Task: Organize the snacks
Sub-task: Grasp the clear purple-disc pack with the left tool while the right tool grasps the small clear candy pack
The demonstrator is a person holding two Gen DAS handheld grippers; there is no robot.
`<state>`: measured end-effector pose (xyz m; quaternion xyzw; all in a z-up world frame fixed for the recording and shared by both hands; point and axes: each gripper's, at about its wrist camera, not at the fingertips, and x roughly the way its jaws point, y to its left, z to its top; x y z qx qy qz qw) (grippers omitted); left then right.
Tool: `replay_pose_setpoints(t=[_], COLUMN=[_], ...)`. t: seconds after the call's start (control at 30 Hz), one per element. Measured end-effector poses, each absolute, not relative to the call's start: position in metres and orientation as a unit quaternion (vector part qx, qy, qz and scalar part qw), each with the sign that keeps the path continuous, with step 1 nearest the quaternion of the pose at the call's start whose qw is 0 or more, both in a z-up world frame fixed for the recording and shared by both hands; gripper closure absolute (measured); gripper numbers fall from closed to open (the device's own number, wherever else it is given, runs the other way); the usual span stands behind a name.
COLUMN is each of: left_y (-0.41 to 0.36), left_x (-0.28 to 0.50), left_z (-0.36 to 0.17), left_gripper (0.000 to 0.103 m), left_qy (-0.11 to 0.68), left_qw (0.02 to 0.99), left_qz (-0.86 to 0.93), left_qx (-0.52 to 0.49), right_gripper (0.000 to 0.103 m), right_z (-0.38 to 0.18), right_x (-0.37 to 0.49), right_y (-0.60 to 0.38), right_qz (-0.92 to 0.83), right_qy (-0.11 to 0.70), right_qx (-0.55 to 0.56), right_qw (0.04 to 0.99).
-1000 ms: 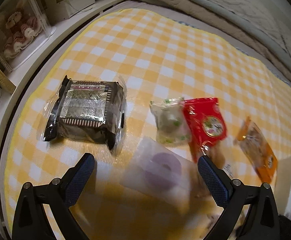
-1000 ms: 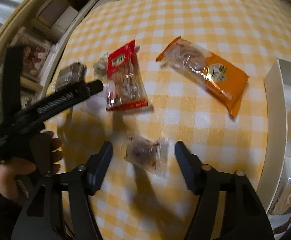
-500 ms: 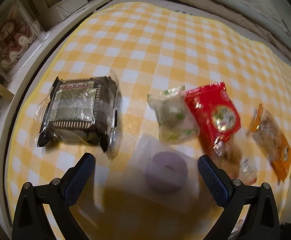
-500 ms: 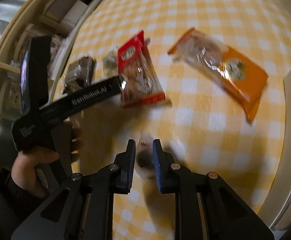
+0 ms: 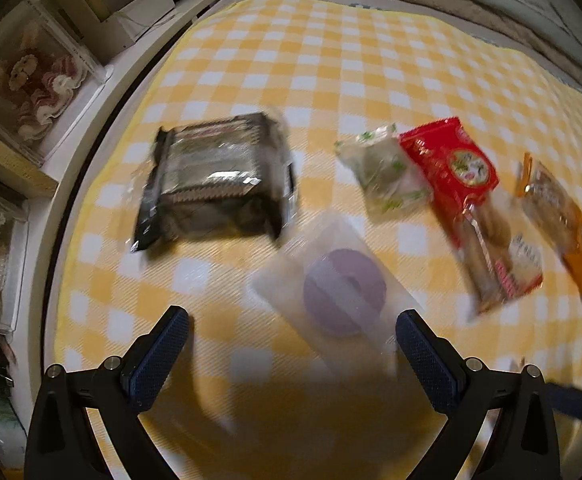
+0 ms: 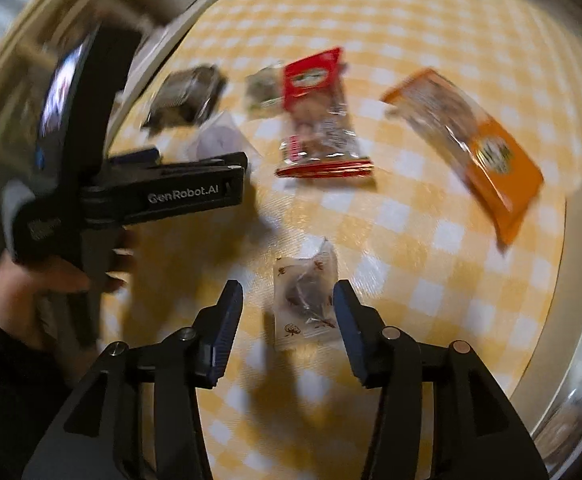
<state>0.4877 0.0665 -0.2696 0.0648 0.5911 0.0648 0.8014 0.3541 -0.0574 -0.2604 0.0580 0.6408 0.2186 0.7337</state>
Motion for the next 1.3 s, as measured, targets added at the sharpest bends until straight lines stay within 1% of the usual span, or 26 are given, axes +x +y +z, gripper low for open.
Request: replay_pose_setpoints(t=[0.13, 0.27, 0.33, 0.4, 0.5, 0.67, 0.7, 0.77, 0.83, 1.0, 1.1, 1.13, 1.23, 1.3], left_y=[0.079, 0.085, 0.088, 0.089, 0.091, 0.089, 0.088, 0.088, 0.089, 0.091, 0.089, 0.088, 0.082, 0.082], left_x=[0.481, 0.475, 0.475, 0.475, 0.478, 0.489, 0.491, 0.496, 0.498, 0.496, 0.494, 0.493, 0.491, 0.490], left_z=[-0.268, -0.261, -0.260, -0.258, -0.256, -0.253, -0.252, -0.251, -0.253, -0.254, -0.258, -0.258, -0.257, -0.254], left_gripper=[0.000, 0.000, 0.000, 0.000, 0.000, 0.000, 0.003, 0.027, 0.029, 0.029, 0.029, 0.032, 0.051, 0.052], left_qy=[0.593, 0.600, 0.606, 0.608, 0.612, 0.615, 0.614, 0.618, 0.619, 0.613, 0.610, 0.611, 0.614, 0.616], left_qw=[0.800, 0.793, 0.788, 0.787, 0.787, 0.787, 0.787, 0.783, 0.778, 0.775, 0.776, 0.776, 0.775, 0.775], left_qz=[0.062, 0.067, 0.076, 0.076, 0.061, 0.053, 0.056, 0.063, 0.083, 0.107, 0.119, 0.123, 0.126, 0.109], left_qx=[0.068, 0.077, 0.075, 0.073, 0.045, -0.012, -0.023, -0.044, -0.062, -0.107, -0.107, -0.102, -0.080, -0.093], right_gripper=[0.054, 0.055, 0.058, 0.068, 0.072, 0.076, 0.076, 0.076, 0.076, 0.076, 0.076, 0.076, 0.076, 0.076], right_z=[-0.267, -0.275, -0.277, -0.278, -0.278, -0.275, -0.275, -0.272, -0.272, -0.263, -0.259, -0.258, -0.251, -0.248], right_x=[0.351, 0.350, 0.350, 0.353, 0.357, 0.365, 0.366, 0.365, 0.366, 0.360, 0.358, 0.359, 0.353, 0.351], right_y=[-0.039, -0.029, -0.029, -0.028, -0.032, -0.038, -0.039, -0.045, -0.048, -0.054, -0.055, -0.057, -0.059, -0.060], right_qz=[0.229, 0.231, 0.229, 0.227, 0.222, 0.214, 0.212, 0.208, 0.204, 0.206, 0.204, 0.203, 0.202, 0.199], right_qy=[0.635, 0.641, 0.642, 0.642, 0.643, 0.638, 0.638, 0.637, 0.633, 0.629, 0.625, 0.624, 0.621, 0.619], right_qx=[-0.014, -0.039, -0.045, -0.045, -0.024, -0.015, -0.013, -0.011, -0.013, -0.005, -0.003, -0.002, 0.001, 0.001], right_qw=[0.738, 0.731, 0.730, 0.731, 0.733, 0.739, 0.740, 0.742, 0.747, 0.750, 0.754, 0.755, 0.757, 0.760])
